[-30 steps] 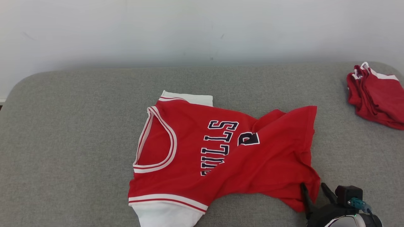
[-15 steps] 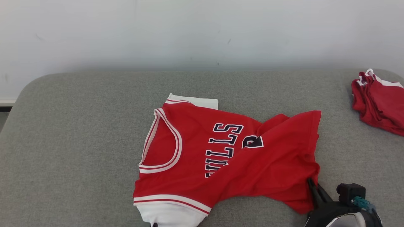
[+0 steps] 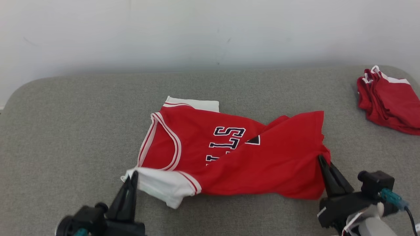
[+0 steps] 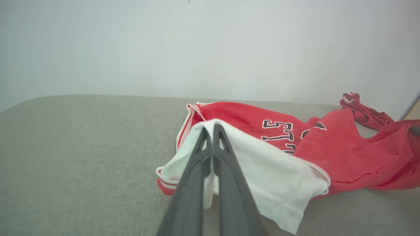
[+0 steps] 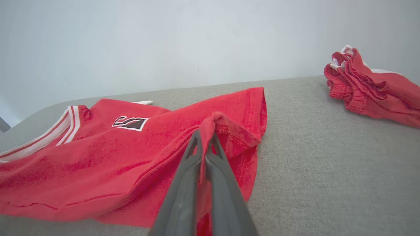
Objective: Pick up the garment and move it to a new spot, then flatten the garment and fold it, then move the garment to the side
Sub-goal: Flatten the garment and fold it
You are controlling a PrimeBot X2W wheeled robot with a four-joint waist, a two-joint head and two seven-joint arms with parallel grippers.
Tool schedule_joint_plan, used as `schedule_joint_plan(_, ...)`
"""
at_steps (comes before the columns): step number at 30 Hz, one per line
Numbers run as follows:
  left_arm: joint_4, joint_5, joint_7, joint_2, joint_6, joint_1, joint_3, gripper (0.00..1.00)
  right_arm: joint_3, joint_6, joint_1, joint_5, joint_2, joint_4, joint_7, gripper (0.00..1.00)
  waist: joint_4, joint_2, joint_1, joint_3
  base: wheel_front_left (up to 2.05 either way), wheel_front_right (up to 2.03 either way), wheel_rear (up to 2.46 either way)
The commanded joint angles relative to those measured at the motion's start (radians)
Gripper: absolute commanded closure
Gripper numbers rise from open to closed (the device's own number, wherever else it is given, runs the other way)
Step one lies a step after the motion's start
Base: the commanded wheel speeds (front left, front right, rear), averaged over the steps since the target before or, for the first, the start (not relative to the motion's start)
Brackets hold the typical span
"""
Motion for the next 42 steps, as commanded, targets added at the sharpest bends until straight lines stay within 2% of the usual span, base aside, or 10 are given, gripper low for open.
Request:
schedule_joint_plan(1,-0.012,0.001,-0.003,0.018,0.002,-0.039,0.001,1.0,0.009,-0.003,-0.029,0.008,-0.008,-0.018,0.009,1.0,-0.01,-0.0001,-0.0001,0.017,0.0,0.0,0.0)
schedule_joint_plan(5,-0.047,-0.01,0.031,0.1,0.002,-0.214,-0.035,1.0,0.039,-0.003,-0.137,0.042,-0.014,-0.076,0.043,1.0,-0.023,-0.0001,-0.0001,0.071,0.0,0.0,0.0)
schedule_joint_plan(10,-0.065,-0.056,0.117,0.232,0.002,-0.501,-0.092,1.0,0.072,-0.003,-0.348,0.094,-0.028,-0.115,0.078,1.0,-0.036,-0.0001,-0.0001,0.187,0.0,0.0,0.0)
schedule_joint_plan(15,-0.004,-0.148,0.188,0.311,0.002,-0.832,-0.152,1.0,0.082,-0.003,-0.598,0.159,-0.052,-0.105,0.111,1.0,-0.035,-0.0001,-0.0001,0.308,0.0,0.0,0.0)
schedule_joint_plan(21,0.116,-0.257,0.225,0.306,0.002,-1.156,-0.172,1.0,0.072,-0.003,-0.855,0.221,-0.077,-0.054,0.148,1.0,-0.034,-0.0001,-0.0001,0.409,0.0,0.0,0.0)
schedule_joint_plan(31,0.396,-0.268,0.211,0.306,0.002,-1.712,-0.238,1.0,0.111,-0.003,-1.315,0.28,-0.101,0.088,0.204,1.0,-0.055,-0.0001,-0.0001,0.524,0.0,0.0,0.0)
schedule_joint_plan(36,0.538,-0.255,0.178,0.291,0.002,-1.885,-0.281,1.0,0.148,-0.003,-1.469,0.308,-0.117,0.172,0.214,1.0,-0.057,-0.0001,-0.0001,0.542,0.0,0.0,0.0)
schedule_joint_plan(42,0.669,-0.254,0.153,0.288,0.002,-2.015,-0.344,1.0,0.209,-0.003,-1.594,0.322,-0.141,0.276,0.221,1.0,-0.057,-0.0001,-0.0001,0.56,0.0,0.0,0.0)
